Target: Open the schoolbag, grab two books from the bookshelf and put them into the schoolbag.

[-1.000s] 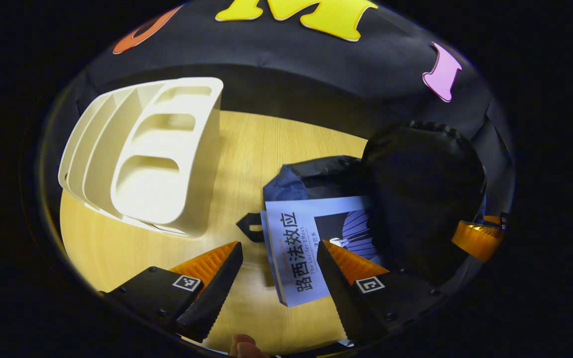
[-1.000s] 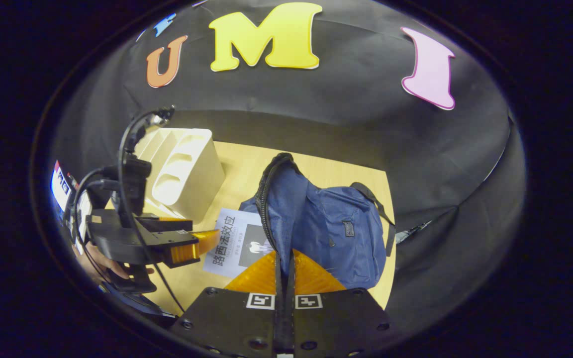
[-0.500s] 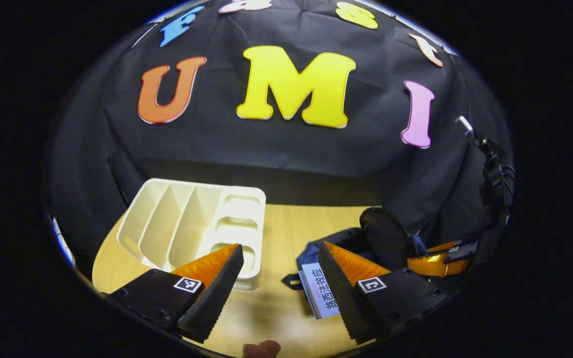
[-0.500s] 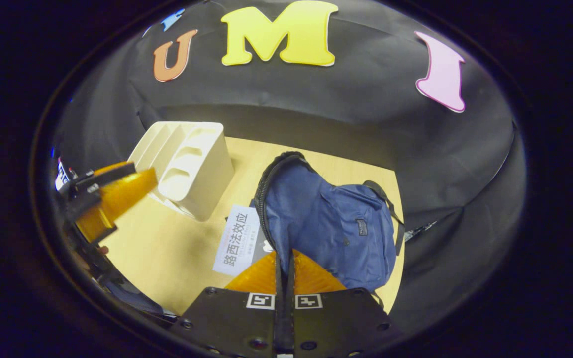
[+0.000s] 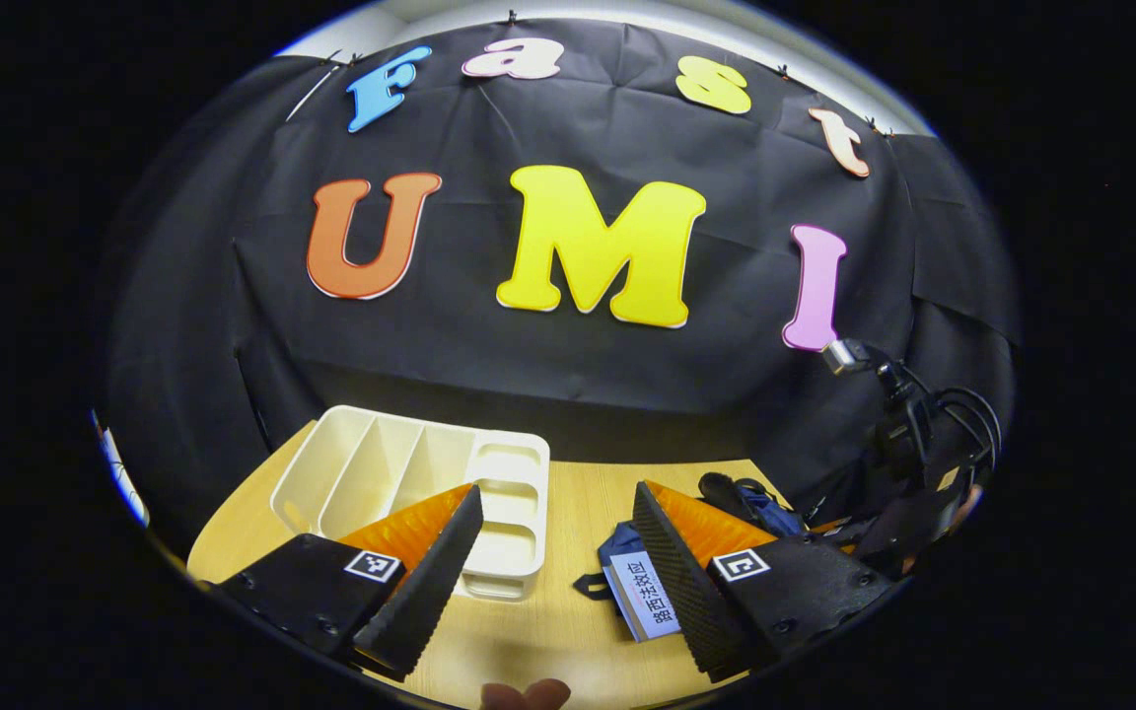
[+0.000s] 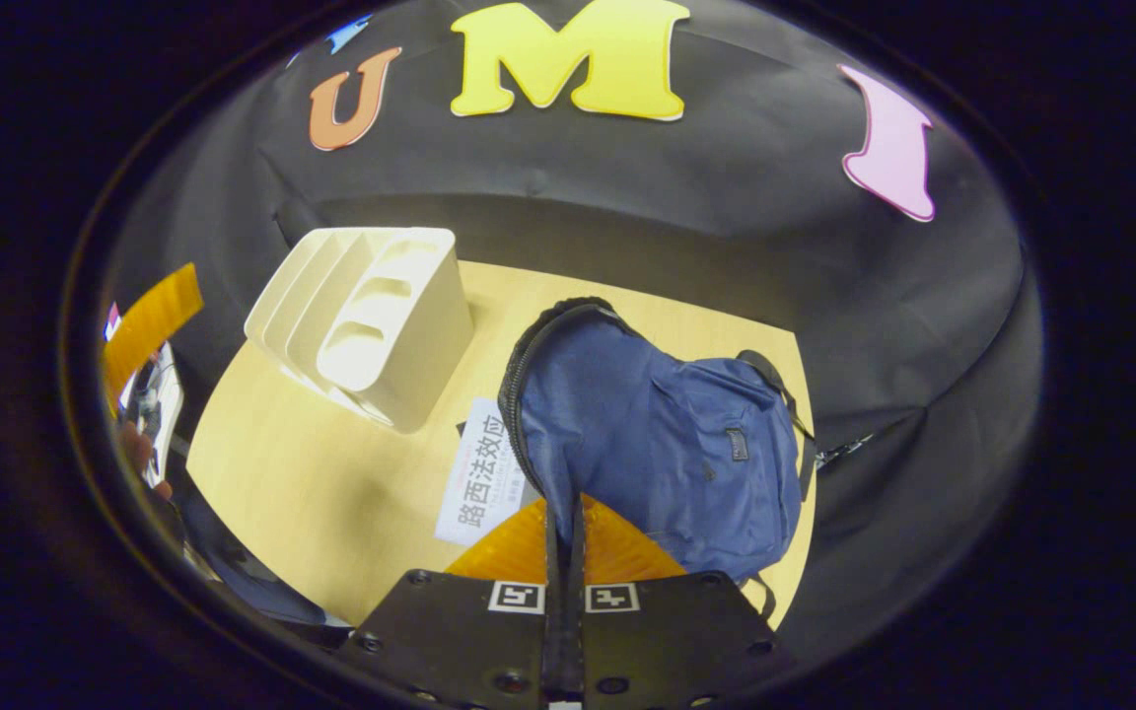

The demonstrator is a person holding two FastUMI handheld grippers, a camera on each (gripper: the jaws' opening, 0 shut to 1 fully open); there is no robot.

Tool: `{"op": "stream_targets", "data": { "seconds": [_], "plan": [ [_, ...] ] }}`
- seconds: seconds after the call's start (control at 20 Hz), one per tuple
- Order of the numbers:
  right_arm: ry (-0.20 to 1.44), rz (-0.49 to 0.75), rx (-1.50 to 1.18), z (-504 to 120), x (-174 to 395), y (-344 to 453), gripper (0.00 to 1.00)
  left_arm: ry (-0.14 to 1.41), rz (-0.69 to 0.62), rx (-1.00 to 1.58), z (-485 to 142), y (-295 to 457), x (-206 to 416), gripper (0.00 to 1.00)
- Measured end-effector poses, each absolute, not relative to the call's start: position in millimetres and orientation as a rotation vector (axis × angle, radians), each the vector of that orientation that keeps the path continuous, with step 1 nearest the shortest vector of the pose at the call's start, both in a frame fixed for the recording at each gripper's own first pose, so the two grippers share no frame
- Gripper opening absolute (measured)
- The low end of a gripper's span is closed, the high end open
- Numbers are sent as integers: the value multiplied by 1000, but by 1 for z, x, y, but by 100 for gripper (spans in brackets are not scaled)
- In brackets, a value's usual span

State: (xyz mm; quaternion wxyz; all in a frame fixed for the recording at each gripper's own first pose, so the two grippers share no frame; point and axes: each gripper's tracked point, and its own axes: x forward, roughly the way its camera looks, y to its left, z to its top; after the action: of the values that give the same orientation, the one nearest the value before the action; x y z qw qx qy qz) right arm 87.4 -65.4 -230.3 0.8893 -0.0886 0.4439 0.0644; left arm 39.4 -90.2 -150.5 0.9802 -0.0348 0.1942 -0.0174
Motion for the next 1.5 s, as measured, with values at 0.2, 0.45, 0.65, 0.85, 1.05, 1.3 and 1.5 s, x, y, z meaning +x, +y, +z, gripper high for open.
{"op": "stream_targets", "data": {
  "seconds": [0.2,0.45,0.65,0.85,1.05,1.3,1.5],
  "plan": [
    [955,133,-168,-245,90,-51,0,352,-3,-33,-134,-69,30,99],
    [995,119,-134,-267,93,-36,0,358,35,-49,-132,-50,15,99],
    [1026,112,-122,-285,93,-27,3,370,60,-53,-131,-37,4,98],
    [1036,113,-136,-294,93,-22,3,387,78,-53,-135,-24,-3,99],
    [1078,153,-95,-307,83,-2,23,387,87,-59,-135,-19,-7,99],
    [1070,162,-67,-308,73,7,80,364,98,-43,-126,-13,-8,99],
    [987,143,-62,-289,75,9,97,335,103,-46,-115,-10,-8,99]
  ]
}}
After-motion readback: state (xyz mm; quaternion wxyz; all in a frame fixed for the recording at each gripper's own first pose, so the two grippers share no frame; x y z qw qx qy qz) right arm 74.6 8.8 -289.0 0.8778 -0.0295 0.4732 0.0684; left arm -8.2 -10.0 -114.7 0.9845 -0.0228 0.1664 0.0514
